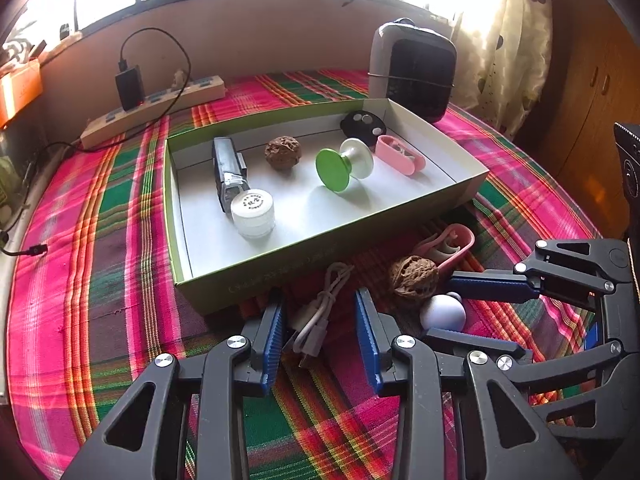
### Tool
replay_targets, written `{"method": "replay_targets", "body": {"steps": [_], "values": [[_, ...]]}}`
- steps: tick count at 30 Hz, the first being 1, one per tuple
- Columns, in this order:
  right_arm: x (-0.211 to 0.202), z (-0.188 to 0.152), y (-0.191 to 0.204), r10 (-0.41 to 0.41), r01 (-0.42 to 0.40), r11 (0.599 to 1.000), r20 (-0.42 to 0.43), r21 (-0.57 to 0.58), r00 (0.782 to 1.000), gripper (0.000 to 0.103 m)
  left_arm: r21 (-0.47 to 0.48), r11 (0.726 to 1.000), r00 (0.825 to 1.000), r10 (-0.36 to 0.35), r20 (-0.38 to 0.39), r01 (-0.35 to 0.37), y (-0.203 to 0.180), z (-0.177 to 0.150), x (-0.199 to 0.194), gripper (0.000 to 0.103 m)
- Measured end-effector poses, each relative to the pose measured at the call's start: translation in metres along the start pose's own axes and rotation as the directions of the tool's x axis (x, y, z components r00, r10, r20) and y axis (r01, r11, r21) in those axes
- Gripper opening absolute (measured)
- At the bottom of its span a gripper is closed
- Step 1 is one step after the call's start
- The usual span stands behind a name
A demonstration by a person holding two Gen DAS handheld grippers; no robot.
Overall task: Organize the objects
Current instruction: 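Move left tool to the white USB cable while right tool approaches the white knob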
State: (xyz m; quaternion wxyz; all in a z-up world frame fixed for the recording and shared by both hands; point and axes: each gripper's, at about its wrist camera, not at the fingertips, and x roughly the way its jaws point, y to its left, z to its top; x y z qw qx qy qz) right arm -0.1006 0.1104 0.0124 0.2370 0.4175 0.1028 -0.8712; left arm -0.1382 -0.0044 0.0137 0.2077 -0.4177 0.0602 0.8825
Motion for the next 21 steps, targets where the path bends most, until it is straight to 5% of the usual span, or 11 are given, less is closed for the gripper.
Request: {"method": "replay_targets", "body": {"steps": [4,21], "values": [[-0.0002,0.0000,-0.0011,0.002,-0.002,1.000,0.001,0.004,1.000,0.036,0.005,1.000,1.000,0.006,0.000,-0.006,-0.0013,-0.0010,-0.0005,0.021],[-0.0019,-0.0011,-0.0034,0.007,-0.007,1.000,0.004,0.012,1.000,0.033,-0.015,1.000,1.000,-0.004,0.003,0.004,-0.0023,-0.0041,-0.0017,0.016]]}}
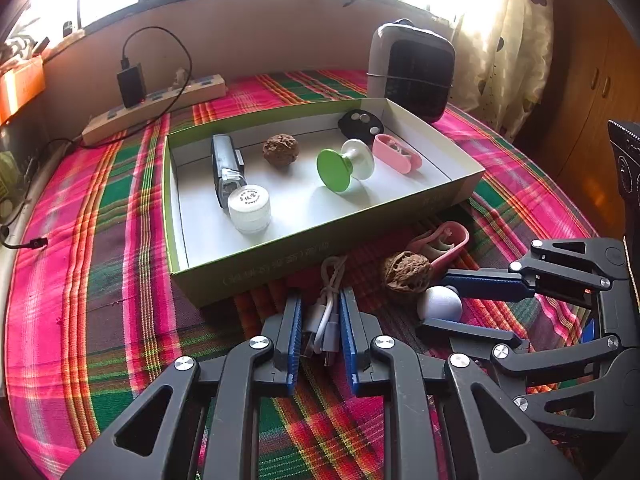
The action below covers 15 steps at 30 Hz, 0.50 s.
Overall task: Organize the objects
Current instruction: 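Move left tool to the white USB cable while right tool approaches the white knob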
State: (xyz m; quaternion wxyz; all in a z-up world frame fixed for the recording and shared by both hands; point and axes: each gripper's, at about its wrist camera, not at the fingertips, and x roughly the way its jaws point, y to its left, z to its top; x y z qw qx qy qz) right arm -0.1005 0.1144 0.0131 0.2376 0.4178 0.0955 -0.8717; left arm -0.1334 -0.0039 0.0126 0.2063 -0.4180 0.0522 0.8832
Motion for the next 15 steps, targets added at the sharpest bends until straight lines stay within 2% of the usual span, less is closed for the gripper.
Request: {"method": "replay_targets", "body": {"steps": [15], "values": [[-0.0005,-0.0004,-0.0002,0.001,-0.001,1.000,0.002,0.003,1.000,0.033,-0.006,1.000,1.000,-0.007,0.002,0.007,0.0001,-0.0010,-0.0022,0.015]]}}
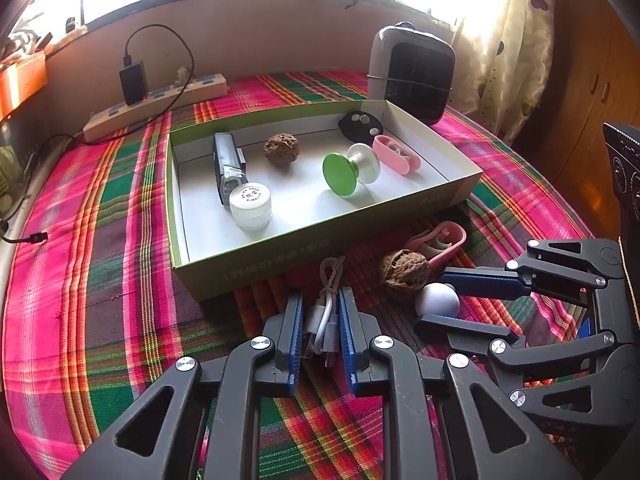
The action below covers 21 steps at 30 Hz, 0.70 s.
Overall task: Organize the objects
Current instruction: 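Move left tool to the white USB cable while right tool approaches the white knob, then grasp the white cable with left tool while right tool grasps the white knob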
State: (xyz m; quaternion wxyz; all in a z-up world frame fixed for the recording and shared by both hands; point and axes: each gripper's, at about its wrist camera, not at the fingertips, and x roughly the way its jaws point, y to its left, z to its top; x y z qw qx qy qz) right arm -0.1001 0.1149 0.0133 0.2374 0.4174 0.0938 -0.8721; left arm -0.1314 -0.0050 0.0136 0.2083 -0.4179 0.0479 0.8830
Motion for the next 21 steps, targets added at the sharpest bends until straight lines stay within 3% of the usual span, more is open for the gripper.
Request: {"method": "replay_targets", "body": {"steps": [21], "values": [[-0.014,0.004,-0.002,-0.001,0.001,1.000,0.039,0.000,0.999,0.032,-0.036,0.999,0.999,-0.001,0.040,0.003,0.008,-0.004,-0.023,0.015]]}}
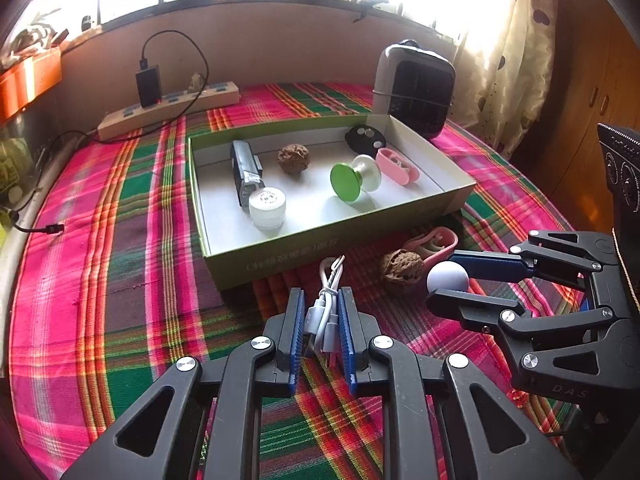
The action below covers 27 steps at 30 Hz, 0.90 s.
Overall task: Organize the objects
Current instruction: 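Grasp the white cable with left tool while right tool grasps the white knob, then carry the cable in left tool and knob in right tool over the box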
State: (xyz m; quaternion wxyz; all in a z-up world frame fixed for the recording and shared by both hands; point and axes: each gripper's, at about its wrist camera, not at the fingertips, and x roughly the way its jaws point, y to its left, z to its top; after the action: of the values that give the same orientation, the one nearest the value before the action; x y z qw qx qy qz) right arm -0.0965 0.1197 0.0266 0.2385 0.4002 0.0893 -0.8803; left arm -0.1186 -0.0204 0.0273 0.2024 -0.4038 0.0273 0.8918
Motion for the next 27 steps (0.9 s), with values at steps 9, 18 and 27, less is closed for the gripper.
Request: {"method": "replay_targets", "body": {"steps": [9,18,27], "values": [[-0.009,0.004,-0.005,-0.005,0.005,1.000,0.026,0.007,1.000,0.032,-0.028,1.000,0.999,0.000,0.037,0.001,0.003,0.011,-0.011,0.015],[-0.019,0.018,-0.019,-0.024,0.023,0.999,0.066,0.024,0.998,0.033,-0.028,1.000,0.998,0.000,0.062,0.002,0.003,0.028,-0.011,0.015],[-0.021,0.043,-0.040,-0.068,0.063,0.997,0.109,0.053,0.992,0.033,-0.027,1.000,0.998,-0.008,0.066,0.009,0.002,0.049,0.002,0.015]]}}
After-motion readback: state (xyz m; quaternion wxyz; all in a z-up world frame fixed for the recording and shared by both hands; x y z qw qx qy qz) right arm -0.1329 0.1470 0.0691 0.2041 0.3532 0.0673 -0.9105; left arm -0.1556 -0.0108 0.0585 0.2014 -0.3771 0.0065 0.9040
